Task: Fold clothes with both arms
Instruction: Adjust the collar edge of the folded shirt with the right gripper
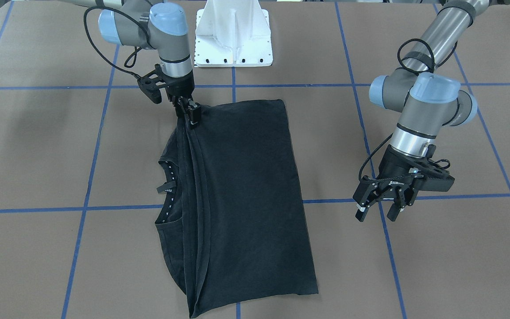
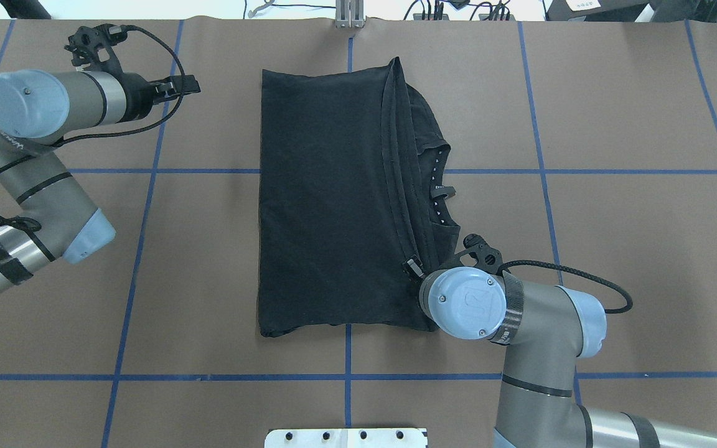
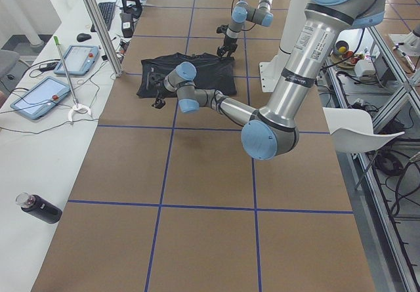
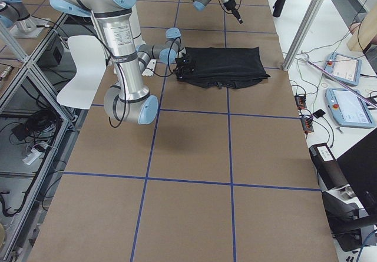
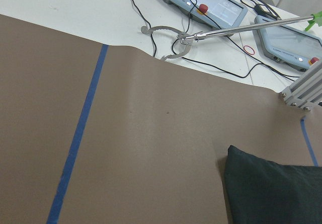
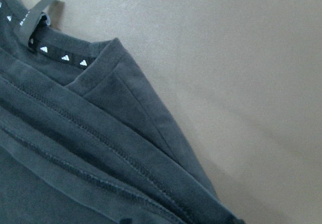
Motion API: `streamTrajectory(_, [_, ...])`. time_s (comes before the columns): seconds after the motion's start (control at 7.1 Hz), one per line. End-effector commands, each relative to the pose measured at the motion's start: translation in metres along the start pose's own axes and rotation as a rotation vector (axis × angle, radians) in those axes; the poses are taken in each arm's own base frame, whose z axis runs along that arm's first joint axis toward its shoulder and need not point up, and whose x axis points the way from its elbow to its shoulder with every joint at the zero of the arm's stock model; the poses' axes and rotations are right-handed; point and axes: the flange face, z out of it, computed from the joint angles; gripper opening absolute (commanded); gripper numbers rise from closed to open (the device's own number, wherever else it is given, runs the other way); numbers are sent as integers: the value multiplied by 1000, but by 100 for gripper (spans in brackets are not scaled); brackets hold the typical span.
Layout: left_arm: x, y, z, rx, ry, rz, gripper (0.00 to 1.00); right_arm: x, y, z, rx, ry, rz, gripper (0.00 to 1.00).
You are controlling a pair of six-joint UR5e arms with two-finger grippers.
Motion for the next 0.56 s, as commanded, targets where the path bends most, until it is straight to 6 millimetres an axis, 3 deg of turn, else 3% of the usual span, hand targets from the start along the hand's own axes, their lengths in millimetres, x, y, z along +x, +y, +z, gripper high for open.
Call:
streamTrajectory(0.0, [1,-1,-1,2,2,0,98,-4,6,6,2,6,3,58])
streamTrajectory(0.28, [1,-1,-1,0,3,0,98,-5,6,6,6,8,3,0])
streamTrajectory(0.42, [1,0,-1,-1,3,-1,98,-5,6,5,3,7,3,0])
